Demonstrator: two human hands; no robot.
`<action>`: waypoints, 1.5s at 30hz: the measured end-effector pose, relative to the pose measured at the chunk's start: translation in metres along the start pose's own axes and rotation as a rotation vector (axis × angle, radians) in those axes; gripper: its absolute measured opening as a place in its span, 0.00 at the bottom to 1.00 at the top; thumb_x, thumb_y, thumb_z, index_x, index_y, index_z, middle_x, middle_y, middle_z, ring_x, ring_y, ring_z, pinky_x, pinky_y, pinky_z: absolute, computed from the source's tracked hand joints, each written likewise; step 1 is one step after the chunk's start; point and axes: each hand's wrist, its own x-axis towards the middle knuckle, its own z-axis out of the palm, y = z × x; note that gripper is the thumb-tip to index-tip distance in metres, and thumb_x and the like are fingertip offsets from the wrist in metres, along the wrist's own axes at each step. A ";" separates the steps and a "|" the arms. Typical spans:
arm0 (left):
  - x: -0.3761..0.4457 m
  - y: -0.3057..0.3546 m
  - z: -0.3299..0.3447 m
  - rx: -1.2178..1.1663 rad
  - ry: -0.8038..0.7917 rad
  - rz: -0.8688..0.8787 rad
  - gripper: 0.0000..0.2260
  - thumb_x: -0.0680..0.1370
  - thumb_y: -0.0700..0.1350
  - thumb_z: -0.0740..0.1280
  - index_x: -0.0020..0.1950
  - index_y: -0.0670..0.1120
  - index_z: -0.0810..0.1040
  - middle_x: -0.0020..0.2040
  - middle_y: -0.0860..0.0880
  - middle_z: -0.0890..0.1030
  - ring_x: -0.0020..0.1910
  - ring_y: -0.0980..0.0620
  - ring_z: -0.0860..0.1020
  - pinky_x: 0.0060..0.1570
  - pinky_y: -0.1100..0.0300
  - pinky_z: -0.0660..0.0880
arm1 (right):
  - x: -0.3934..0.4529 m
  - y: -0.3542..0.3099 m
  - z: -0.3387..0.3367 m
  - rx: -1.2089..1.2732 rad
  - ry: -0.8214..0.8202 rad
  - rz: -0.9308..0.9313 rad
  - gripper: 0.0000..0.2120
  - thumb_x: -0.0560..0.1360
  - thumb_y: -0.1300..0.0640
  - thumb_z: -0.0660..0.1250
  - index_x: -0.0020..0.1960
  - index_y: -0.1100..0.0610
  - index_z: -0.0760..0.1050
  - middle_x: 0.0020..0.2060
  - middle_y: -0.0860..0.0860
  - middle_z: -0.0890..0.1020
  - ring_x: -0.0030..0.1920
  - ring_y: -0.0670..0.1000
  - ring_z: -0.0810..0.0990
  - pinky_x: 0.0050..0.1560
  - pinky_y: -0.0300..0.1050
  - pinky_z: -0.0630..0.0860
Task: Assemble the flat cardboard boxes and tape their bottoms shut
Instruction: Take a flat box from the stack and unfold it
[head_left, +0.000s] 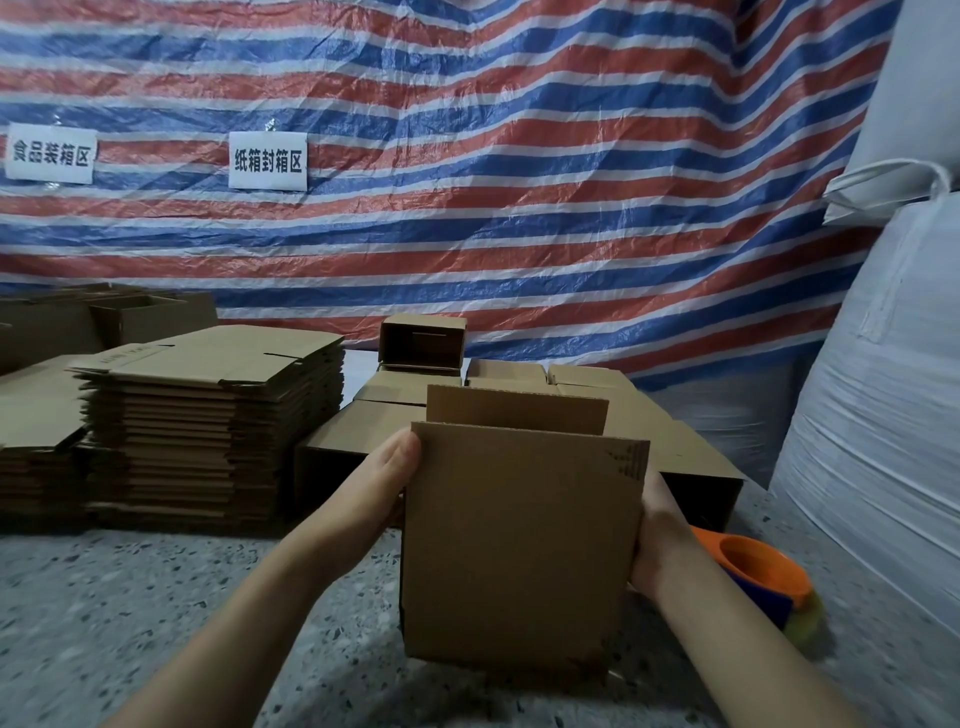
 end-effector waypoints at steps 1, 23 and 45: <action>0.002 -0.001 0.000 0.005 0.015 -0.007 0.34 0.57 0.81 0.65 0.54 0.62 0.81 0.55 0.52 0.84 0.56 0.50 0.82 0.55 0.49 0.79 | 0.000 -0.001 0.001 0.003 0.000 0.002 0.32 0.83 0.40 0.54 0.27 0.52 0.78 0.27 0.51 0.81 0.26 0.49 0.81 0.28 0.41 0.78; 0.009 -0.006 0.007 -0.019 0.156 -0.061 0.06 0.80 0.52 0.64 0.49 0.55 0.79 0.45 0.50 0.80 0.40 0.51 0.76 0.36 0.59 0.72 | -0.010 0.005 -0.004 0.164 -0.149 -0.121 0.29 0.81 0.36 0.56 0.56 0.58 0.84 0.49 0.61 0.86 0.47 0.59 0.87 0.39 0.49 0.82; 0.003 0.005 0.003 0.111 0.238 0.098 0.08 0.79 0.47 0.66 0.50 0.56 0.85 0.54 0.57 0.79 0.50 0.55 0.78 0.35 0.66 0.75 | -0.008 -0.018 -0.015 -0.075 -0.206 -0.229 0.11 0.68 0.54 0.70 0.48 0.57 0.83 0.60 0.51 0.83 0.55 0.51 0.82 0.48 0.47 0.78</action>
